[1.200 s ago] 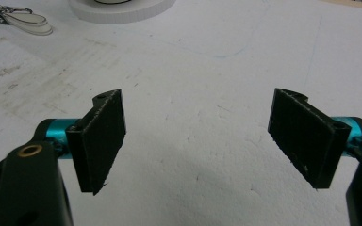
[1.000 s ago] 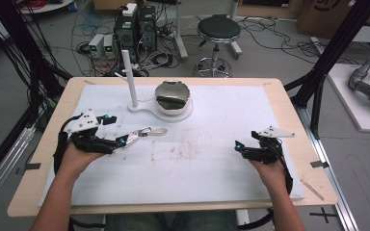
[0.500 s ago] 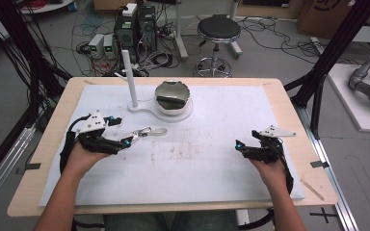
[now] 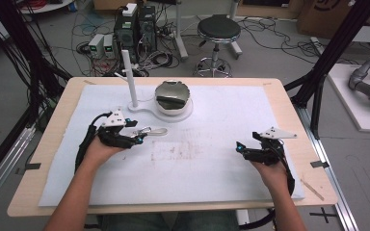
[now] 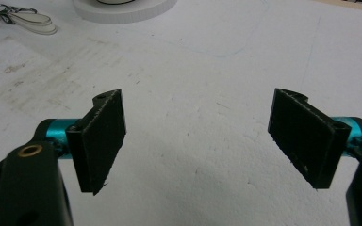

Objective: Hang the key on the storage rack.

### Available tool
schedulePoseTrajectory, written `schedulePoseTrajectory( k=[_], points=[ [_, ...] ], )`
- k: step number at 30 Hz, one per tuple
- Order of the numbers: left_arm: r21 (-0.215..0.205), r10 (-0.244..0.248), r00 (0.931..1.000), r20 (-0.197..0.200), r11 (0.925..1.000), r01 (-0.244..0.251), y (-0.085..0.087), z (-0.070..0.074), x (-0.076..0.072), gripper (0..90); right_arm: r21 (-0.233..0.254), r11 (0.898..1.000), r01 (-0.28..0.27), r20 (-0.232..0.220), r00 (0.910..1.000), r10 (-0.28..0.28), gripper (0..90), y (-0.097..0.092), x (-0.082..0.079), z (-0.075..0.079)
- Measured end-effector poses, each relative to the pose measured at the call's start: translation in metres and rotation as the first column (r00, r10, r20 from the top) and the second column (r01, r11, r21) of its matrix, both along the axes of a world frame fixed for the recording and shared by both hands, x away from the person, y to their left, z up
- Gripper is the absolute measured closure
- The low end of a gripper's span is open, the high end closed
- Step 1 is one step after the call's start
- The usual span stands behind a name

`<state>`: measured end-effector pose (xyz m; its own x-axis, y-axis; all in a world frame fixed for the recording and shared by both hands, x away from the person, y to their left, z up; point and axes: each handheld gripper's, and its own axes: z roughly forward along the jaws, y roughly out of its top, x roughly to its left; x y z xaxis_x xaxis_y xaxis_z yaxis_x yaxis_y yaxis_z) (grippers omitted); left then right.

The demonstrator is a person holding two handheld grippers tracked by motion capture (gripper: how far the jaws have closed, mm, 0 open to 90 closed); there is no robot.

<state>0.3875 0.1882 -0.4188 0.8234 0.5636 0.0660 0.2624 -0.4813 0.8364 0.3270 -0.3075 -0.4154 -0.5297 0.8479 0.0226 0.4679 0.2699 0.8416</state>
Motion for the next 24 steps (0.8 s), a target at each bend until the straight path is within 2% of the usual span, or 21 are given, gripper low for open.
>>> schedulePoseTrajectory(
  k=[5,6,7,9,11,13,14,16,17,19,21,24],
  points=[
    [0.062,-0.012,0.9994,-0.033,0.998,0.014,-0.013,-0.014,0.01,43.8,0.002,1.0,0.003,-0.004,1.0,-0.003,20.1,-0.003,-0.002,0.0],
    [0.062,-0.012,0.9994,-0.033,0.998,0.014,-0.013,-0.014,0.01,44.0,0.002,1.0,0.003,-0.004,1.0,-0.003,20.1,-0.003,-0.002,0.0],
    [0.081,-0.011,0.9993,-0.036,0.9966,0.013,-0.014,-0.017,0.013,45.6,0.004,1.0,0.006,-0.009,0.9999,-0.006,20.1,-0.003,-0.002,-0.001],
    [0.087,-0.008,0.9992,-0.04,0.9961,0.012,-0.014,-0.017,0.014,47.0,0.004,1.0,0.005,-0.008,1.0,-0.005,20.1,-0.004,-0.002,-0.001],
    [0.094,-0.014,0.9992,-0.037,0.9954,0.018,-0.014,-0.017,0.016,53.3,-0.001,1.0,0.008,-0.011,0.9999,-0.008,20.1,-0.004,-0.002,-0.002],
    [0.109,-0.017,0.9989,-0.043,0.9938,0.022,-0.016,-0.017,0.019,55.6,-0.001,1.0,0.007,-0.01,0.9999,-0.007,20.2,-0.004,-0.002,-0.002],
    [0.12,-0.023,0.9986,-0.048,0.9924,0.028,-0.017,-0.017,0.021,59.5,0.001,1.0,0.006,-0.012,0.9999,-0.006,20.1,-0.003,-0.001,-0.002],
    [0.145,-0.027,0.9981,-0.056,0.9888,0.035,-0.019,-0.017,0.024,60.8,0.002,1.0,0.008,-0.013,0.9999,-0.008,20.1,-0.003,-0.001,-0.003],
    [0.145,-0.031,0.9977,-0.06,0.9887,0.039,-0.019,-0.018,0.025,66.5,0.0,1.0,0.005,-0.017,0.9998,-0.005,20.1,-0.002,0.0,-0.003],
    [0.175,-0.045,0.9964,-0.072,0.9829,0.057,-0.022,-0.019,0.026,69.9,-0.006,1.0,0.003,-0.015,0.9999,-0.003,20.1,-0.002,0.0,-0.003],
    [0.183,-0.057,0.9954,-0.077,0.9806,0.07,-0.024,-0.02,0.025,77.1,-0.004,1.0,0.003,-0.013,0.9999,-0.003,20.1,-0.002,0.0,-0.003],
    [0.2,-0.071,0.9947,-0.074,0.9762,0.084,-0.025,-0.021,0.024,80.2,-0.001,1.0,0.006,-0.014,0.9999,-0.006,20.1,-0.002,-0.001,-0.003]
  ],
)
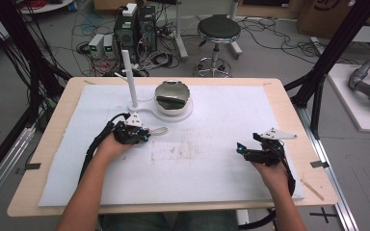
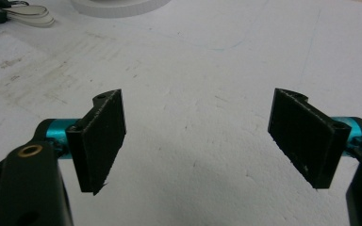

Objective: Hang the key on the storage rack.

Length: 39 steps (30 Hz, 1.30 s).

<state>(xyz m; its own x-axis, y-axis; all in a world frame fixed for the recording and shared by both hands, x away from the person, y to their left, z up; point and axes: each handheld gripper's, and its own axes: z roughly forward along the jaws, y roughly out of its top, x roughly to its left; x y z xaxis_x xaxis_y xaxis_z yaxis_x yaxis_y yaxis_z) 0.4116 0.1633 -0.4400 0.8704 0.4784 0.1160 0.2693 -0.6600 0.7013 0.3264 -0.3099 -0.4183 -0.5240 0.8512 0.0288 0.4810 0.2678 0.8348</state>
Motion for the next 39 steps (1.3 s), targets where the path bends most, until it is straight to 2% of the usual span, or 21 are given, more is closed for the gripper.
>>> schedulePoseTrajectory(
  k=[6,8,10,12,13,14,15,18,19,20,21,23,25,28,29,31,33,36,38,39],
  points=[
    [0.014,0.006,0.9999,0.01,0.9999,-0.006,-0.002,0.001,-0.002,81.4,0.004,1.0,0.001,0.002,1.0,-0.001,20.1,-0.001,-0.001,0.001],
    [0.024,0.008,0.9995,0.03,0.9997,-0.008,-0.004,0.003,-0.004,81.5,0.006,1.0,0.002,0.005,1.0,-0.002,20.1,0.0,-0.002,0.002],
    [-0.035,0.01,0.999,0.045,0.9994,-0.008,-0.003,0.01,-0.006,81.5,0.004,1.0,0.0,0.011,0.9999,0.0,20.1,-0.001,-0.002,0.003],
    [-0.102,0.034,0.9972,0.066,0.9944,-0.027,0.001,0.021,-0.01,81.5,0.01,1.0,0.003,0.011,0.9999,-0.003,20.1,-0.002,-0.002,0.003],
    [-0.17,0.062,0.9942,0.088,0.9843,-0.046,0.008,0.033,-0.013,81.5,0.012,1.0,0.005,0.009,0.9999,-0.005,20.1,-0.002,-0.002,0.003],
    [-0.2,0.07,0.9925,0.1,0.9786,-0.049,0.012,0.039,-0.015,81.5,0.011,1.0,0.004,0.009,0.9999,-0.004,20.2,-0.002,-0.002,0.003],
    [-0.2,0.07,0.9925,0.1,0.9786,-0.049,0.012,0.039,-0.015,81.5,0.012,1.0,0.0,0.011,0.9999,-0.001,20.1,-0.002,-0.002,0.003],
    [-0.272,0.116,0.9834,0.14,0.9595,-0.075,0.024,0.054,-0.023,81.5,0.01,1.0,-0.002,0.011,0.9999,0.002,20.1,-0.001,-0.002,0.003],
    [-0.305,0.145,0.9771,0.156,0.9477,-0.092,0.031,0.062,-0.027,81.4,0.007,1.0,-0.007,0.009,0.9999,0.007,20.1,0.0,-0.002,0.004],
    [-0.305,0.145,0.9771,0.156,0.9477,-0.092,0.031,0.062,-0.027,81.5,0.007,1.0,-0.007,0.009,0.9999,0.007,20.1,0.0,-0.002,0.004],
    [-0.328,0.168,0.9724,0.162,0.9385,-0.108,0.033,0.065,-0.03,81.5,0.006,1.0,-0.011,0.006,0.9999,0.011,20.1,0.001,-0.001,0.003],
    [-0.356,0.184,0.9681,0.17,0.9276,-0.114,0.038,0.072,-0.034,81.4,0.005,1.0,-0.011,0.007,0.9999,0.011,20.1,0.002,-0.001,0.003],
    [-0.385,0.213,0.9605,0.179,0.9135,-0.13,0.041,0.078,-0.037,81.5,0.007,1.0,-0.015,0.007,0.9999,0.015,20.2,0.003,-0.001,0.003],
    [-0.424,0.26,0.9439,0.204,0.8923,-0.154,0.043,0.089,-0.041,81.4,0.008,1.0,-0.019,0.011,0.9998,0.019,20.1,0.004,-0.002,0.004],
    [-0.431,0.271,0.9394,0.21,0.888,-0.16,0.044,0.091,-0.042,81.4,0.002,1.0,-0.018,0.013,0.9998,0.018,20.2,0.004,-0.002,0.004],
    [-0.457,0.311,0.9228,0.228,0.8709,-0.18,0.046,0.098,-0.043,81.4,0.008,1.0,-0.017,0.009,0.9998,0.017,20.2,0.005,-0.002,0.004],
    [-0.467,0.334,0.9098,0.247,0.8635,-0.19,0.048,0.104,-0.043,81.4,0.006,1.0,-0.018,0.01,0.9998,0.018,20.1,0.005,-0.002,0.004],
    [-0.491,0.368,0.8915,0.265,0.8471,-0.204,0.051,0.111,-0.043,81.4,0.01,1.0,-0.015,0.007,0.9999,0.015,20.1,0.004,-0.002,0.004],
    [-0.49,0.391,0.8783,0.275,0.8431,-0.222,0.054,0.114,-0.042,81.4,0.011,1.0,-0.016,0.007,0.9998,0.016,20.2,0.004,-0.002,0.004],
    [-0.493,0.404,0.8718,0.277,0.8388,-0.232,0.055,0.116,-0.041,81.4,0.008,1.0,-0.018,0.008,0.9998,0.018,20.1,0.004,-0.002,0.004]
  ],
)
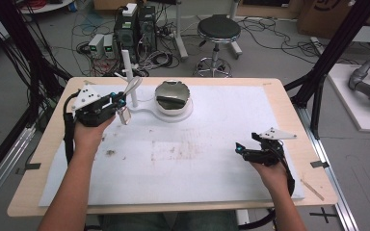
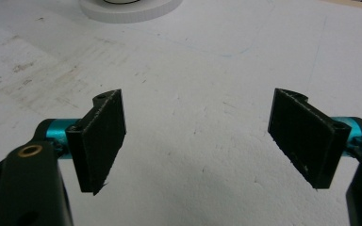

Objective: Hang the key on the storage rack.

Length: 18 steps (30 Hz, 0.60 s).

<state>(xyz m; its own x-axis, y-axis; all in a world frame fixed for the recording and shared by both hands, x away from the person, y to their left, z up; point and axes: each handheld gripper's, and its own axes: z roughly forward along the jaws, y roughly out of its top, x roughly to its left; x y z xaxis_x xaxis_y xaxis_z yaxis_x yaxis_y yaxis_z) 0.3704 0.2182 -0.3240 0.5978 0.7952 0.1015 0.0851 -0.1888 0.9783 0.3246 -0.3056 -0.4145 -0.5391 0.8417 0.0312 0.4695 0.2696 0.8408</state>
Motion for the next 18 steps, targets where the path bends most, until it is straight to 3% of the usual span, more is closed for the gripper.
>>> schedulePoseTrajectory(
  k=[8,18],
  points=[
    [0.003,0.109,0.9939,0.014,0.994,-0.11,0.005,0.013,0.01,81.4,-0.002,1.0,0.0,-0.003,1.0,0.0,20.1,0.0,0.0,-0.001],
    [0.005,0.182,0.9829,-0.029,0.9833,-0.182,0.016,0.01,0.028,81.4,0.001,1.0,0.005,-0.009,0.9999,-0.005,20.1,-0.002,0.0,-0.002]
  ],
)
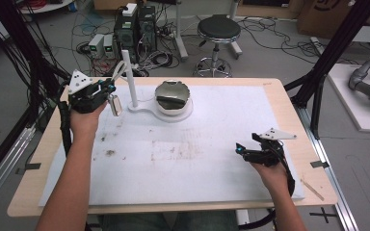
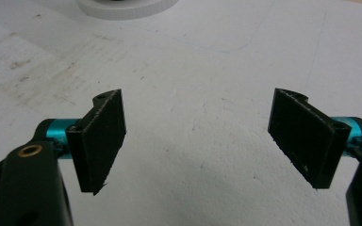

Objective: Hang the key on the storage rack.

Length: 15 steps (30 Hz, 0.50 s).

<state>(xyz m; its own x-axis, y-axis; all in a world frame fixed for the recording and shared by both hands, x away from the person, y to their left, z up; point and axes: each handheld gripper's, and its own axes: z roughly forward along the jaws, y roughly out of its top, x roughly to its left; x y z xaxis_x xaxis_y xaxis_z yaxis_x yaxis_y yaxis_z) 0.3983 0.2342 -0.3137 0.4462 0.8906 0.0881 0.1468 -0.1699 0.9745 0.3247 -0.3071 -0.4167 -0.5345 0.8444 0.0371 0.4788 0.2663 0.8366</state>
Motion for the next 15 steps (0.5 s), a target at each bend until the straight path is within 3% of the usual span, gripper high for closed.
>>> schedulePoseTrajectory(
  k=[10,13,14,15],
  points=[
    [0.022,0.022,0.9971,-0.073,0.9996,-0.021,-0.003,-0.013,0.016,81.3,-0.002,1.0,0.005,-0.001,1.0,-0.005,20.1,-0.002,-0.001,-0.001],
    [0.035,0.028,0.9944,-0.101,0.9991,-0.025,-0.004,-0.018,0.02,81.3,-0.005,1.0,0.002,-0.002,1.0,-0.002,20.1,-0.001,-0.001,0.0],
    [0.067,0.04,0.9922,-0.119,0.9972,-0.032,-0.007,-0.02,0.022,81.0,0.001,1.0,0.002,0.0,1.0,-0.002,20.1,-0.001,-0.001,0.0],
    [0.067,0.04,0.9922,-0.119,0.9972,-0.032,-0.007,-0.02,0.022,80.7,0.001,1.0,0.002,0.0,1.0,-0.002,20.1,-0.001,-0.001,0.0]
  ],
)
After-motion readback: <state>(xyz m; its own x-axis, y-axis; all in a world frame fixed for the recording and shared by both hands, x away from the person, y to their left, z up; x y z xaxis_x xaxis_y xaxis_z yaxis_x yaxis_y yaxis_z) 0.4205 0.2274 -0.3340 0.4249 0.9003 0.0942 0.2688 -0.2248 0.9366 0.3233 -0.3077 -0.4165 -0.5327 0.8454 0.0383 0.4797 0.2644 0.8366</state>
